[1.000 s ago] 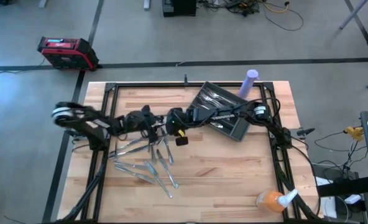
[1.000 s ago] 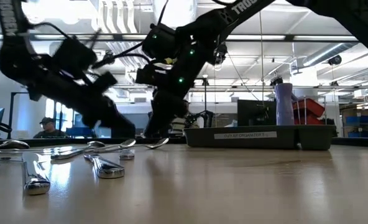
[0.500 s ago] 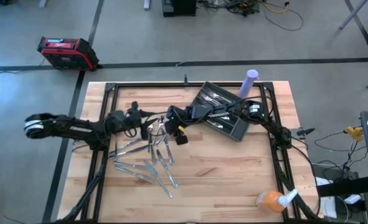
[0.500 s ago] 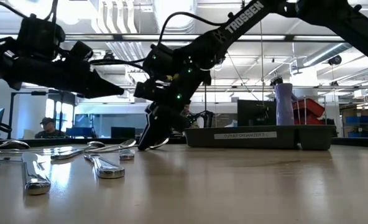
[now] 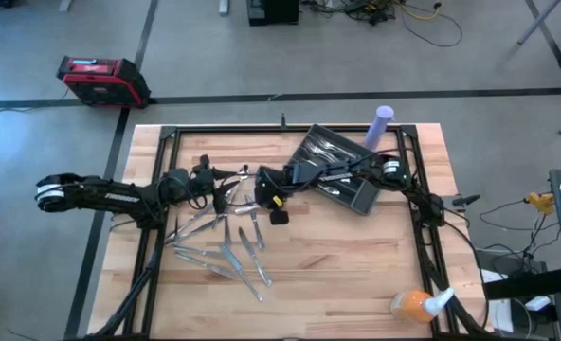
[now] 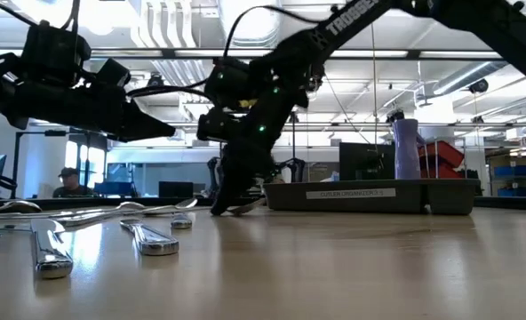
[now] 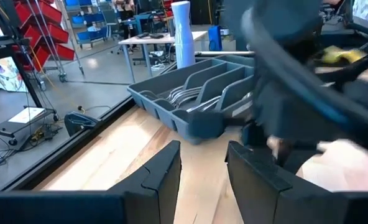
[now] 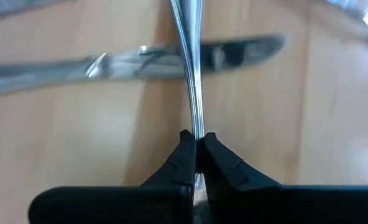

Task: Sort silverware
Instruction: Put the spoon into the bottom left compartment of the silverware tray

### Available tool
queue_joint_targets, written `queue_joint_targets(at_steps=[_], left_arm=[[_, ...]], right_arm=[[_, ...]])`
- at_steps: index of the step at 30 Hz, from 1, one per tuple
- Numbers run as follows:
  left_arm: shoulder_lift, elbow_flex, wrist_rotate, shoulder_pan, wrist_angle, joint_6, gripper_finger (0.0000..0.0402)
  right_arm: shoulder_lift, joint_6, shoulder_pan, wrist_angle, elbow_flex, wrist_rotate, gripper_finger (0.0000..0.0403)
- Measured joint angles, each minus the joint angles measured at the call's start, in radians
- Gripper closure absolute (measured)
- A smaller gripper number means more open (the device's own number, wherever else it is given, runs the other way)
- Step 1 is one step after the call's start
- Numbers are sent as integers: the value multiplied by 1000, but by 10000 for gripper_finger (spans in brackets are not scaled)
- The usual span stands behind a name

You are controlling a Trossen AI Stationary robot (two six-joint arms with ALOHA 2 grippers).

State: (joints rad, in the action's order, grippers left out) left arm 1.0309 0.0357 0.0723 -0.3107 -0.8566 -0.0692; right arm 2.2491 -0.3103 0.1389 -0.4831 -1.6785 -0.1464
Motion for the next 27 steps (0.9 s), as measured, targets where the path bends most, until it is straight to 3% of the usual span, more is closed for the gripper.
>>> queue_joint_targets(at_steps=[8,17,21,27], left_arm=[[-4,0,15,0,2,-5,283],[-6,0,24,0,-5,-25,283],[-6,0,25,0,-8,-26,283],[-6,1,26,-1,-25,-24,283]], right_arm=[[-206,149,-29,-202,46,164,402],[-489,437,37,-197,375,481,402],[-550,567,58,-191,502,538,402],[-558,741,65,-156,606,540,403]])
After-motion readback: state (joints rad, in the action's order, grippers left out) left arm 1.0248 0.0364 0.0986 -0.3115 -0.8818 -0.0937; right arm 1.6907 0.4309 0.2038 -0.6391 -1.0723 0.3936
